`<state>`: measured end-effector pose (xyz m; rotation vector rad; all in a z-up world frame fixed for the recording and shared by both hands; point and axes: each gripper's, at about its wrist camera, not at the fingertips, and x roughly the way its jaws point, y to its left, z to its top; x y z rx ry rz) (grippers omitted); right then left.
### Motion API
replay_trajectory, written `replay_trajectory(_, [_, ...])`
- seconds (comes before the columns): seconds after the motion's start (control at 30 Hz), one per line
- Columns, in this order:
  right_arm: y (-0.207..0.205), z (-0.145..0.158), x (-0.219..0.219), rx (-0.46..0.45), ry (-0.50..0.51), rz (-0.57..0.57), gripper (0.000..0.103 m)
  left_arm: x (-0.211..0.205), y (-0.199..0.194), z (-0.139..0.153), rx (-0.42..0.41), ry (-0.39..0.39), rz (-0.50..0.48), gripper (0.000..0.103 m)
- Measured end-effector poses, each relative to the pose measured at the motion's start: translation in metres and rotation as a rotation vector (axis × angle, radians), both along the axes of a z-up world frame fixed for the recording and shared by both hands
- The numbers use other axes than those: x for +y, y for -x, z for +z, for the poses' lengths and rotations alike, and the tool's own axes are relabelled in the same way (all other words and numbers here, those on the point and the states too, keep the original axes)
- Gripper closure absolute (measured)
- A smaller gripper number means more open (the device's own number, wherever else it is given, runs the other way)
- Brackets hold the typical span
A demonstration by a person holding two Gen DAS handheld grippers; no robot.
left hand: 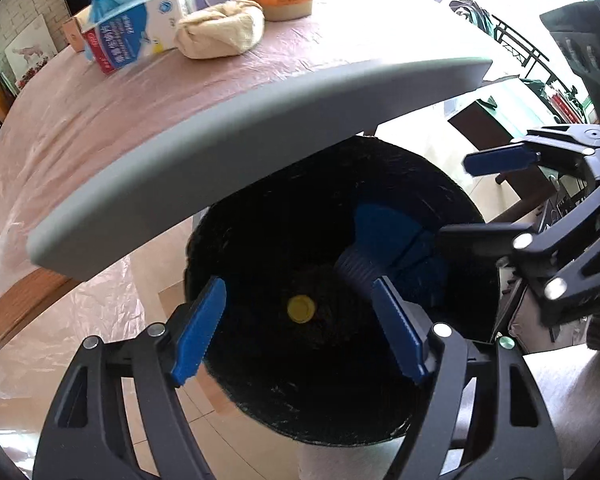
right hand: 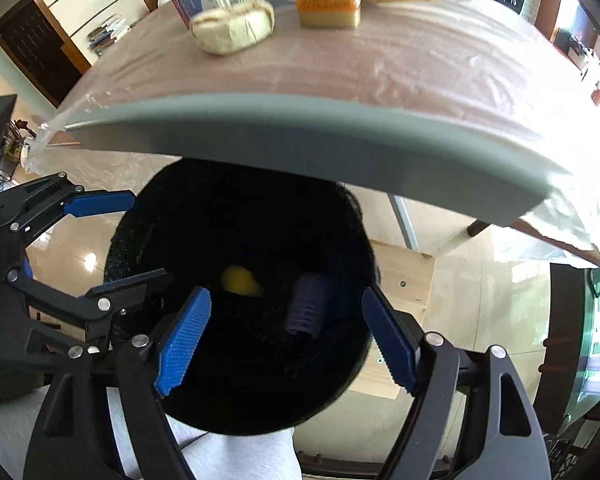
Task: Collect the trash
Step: 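Open both tools to drop the roller and cup into the bin, then move both tools back toward the trash on the table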
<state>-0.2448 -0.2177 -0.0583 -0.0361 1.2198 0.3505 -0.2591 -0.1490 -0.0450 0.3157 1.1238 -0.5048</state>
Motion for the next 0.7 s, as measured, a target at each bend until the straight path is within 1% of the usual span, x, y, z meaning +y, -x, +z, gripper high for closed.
replay_trajectory(0.13, [0.010, 0.026, -0.017, -0.058, -0.053, -0.040, 0.025, 0.014, 0.003, 0.015, -0.014, 0.025, 0.036, 0.026])
replay_trajectory(0.17, [0.012, 0.034, -0.022, -0.076, -0.065, -0.052, 0.023, 0.019, 0.004, 0.021, -0.022, 0.041, 0.042, 0.026])
replay_trajectory(0.2, [0.014, 0.043, -0.027, -0.101, -0.074, -0.065, 0.017, 0.023, 0.006, 0.030, -0.038, 0.063, 0.046, 0.024])
replay_trajectory(0.23, [0.014, 0.052, -0.032, -0.130, -0.078, -0.075, 0.016, 0.026, 0.007, 0.036, -0.051, 0.077, 0.049, 0.022])
replay_trajectory(0.3, [0.015, 0.069, -0.039, -0.192, -0.073, -0.089, 0.009, 0.035, 0.009, 0.057, -0.106, 0.121, 0.060, 0.012])
replay_trajectory(0.37, [0.014, 0.088, -0.042, -0.269, -0.051, -0.105, 0.004, 0.041, 0.008, 0.076, -0.165, 0.150, 0.078, 0.006])
replay_trajectory(0.4, [0.012, 0.095, -0.041, -0.299, -0.042, -0.110, 0.004, 0.045, 0.006, 0.087, -0.209, 0.164, 0.096, 0.002])
replay_trajectory(0.43, [0.009, 0.102, -0.040, -0.323, -0.036, -0.115, 0.004, 0.046, 0.003, 0.094, -0.239, 0.167, 0.109, 0.002])
replay_trajectory(0.5, [-0.004, 0.110, -0.038, -0.337, -0.048, -0.123, 0.004, 0.048, -0.005, 0.104, -0.283, 0.156, 0.130, 0.002])
replay_trajectory(0.57, [-0.022, 0.114, -0.035, -0.330, -0.075, -0.138, 0.004, 0.050, -0.022, 0.112, -0.312, 0.148, 0.140, 0.002])
replay_trajectory(0.7, [-0.053, 0.112, -0.032, -0.301, -0.102, -0.155, 0.004, 0.051, -0.059, 0.118, -0.328, 0.120, 0.157, 0.002])
